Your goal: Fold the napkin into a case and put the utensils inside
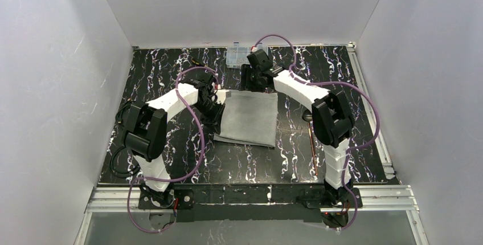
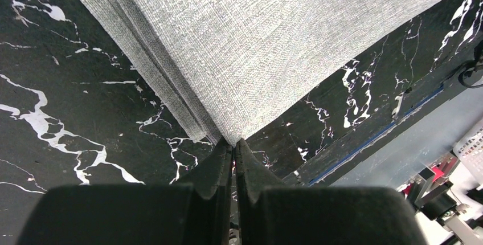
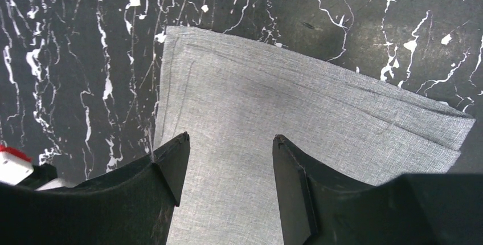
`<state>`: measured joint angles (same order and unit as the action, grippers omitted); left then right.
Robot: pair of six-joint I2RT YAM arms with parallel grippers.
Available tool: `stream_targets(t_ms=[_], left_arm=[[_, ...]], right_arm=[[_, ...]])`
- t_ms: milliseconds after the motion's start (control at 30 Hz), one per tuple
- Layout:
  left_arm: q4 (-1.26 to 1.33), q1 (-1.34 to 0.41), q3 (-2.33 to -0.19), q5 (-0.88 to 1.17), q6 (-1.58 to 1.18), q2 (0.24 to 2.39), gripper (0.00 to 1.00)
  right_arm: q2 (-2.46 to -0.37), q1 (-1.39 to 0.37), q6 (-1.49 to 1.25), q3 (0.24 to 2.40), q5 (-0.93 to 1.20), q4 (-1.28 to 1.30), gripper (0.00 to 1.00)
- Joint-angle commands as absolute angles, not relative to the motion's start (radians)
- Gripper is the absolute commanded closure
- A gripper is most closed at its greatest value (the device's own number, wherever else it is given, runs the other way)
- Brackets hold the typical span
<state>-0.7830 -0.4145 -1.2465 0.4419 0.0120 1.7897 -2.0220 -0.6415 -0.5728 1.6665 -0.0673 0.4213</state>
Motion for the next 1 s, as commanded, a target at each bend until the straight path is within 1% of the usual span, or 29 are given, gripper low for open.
stream_targets(t_ms=[0, 267, 400, 567, 667, 767, 967], left_arm=[[-0.808, -0.397, -1.219, 0.424, 0.034, 1.769, 1.00], [-0.788, -0.387, -1.200, 0.425, 0.034, 1.778, 1.00], [-0.786, -0.387, -1.206, 0.426, 0.042, 1.791, 1.00], [-0.803, -0.387, -1.224, 0.422, 0.053, 1.791, 0.79], [-0.829, -0.384, -1.235, 0.422, 0.057, 1.765, 0.64], [-0.843, -0.380, -1.249, 0.433, 0.052, 1.731, 0.59], [-0.843, -0.365, -1.370, 0.429, 0.033, 1.760, 0.59]], right_arm=[[-2.072, -0.639, -0.567, 1.724, -0.069, 0.443, 0.36], [-2.187, -0.655, -0.553, 1.866, -0.065, 0.480, 0.34], [-2.220, -0.661, -0.554, 1.881, -0.058, 0.475, 0.34], [-2.234, -0.662, -0.554, 1.886, -0.023, 0.461, 0.35], [-2.247, -0.667, -0.551, 1.908, -0.010, 0.468, 0.35], [-2.256, -0.673, -0.544, 1.935, -0.020, 0.493, 0.35], [-2.182, -0.661, -0.513, 1.927, -0.063, 0.554, 0.35]])
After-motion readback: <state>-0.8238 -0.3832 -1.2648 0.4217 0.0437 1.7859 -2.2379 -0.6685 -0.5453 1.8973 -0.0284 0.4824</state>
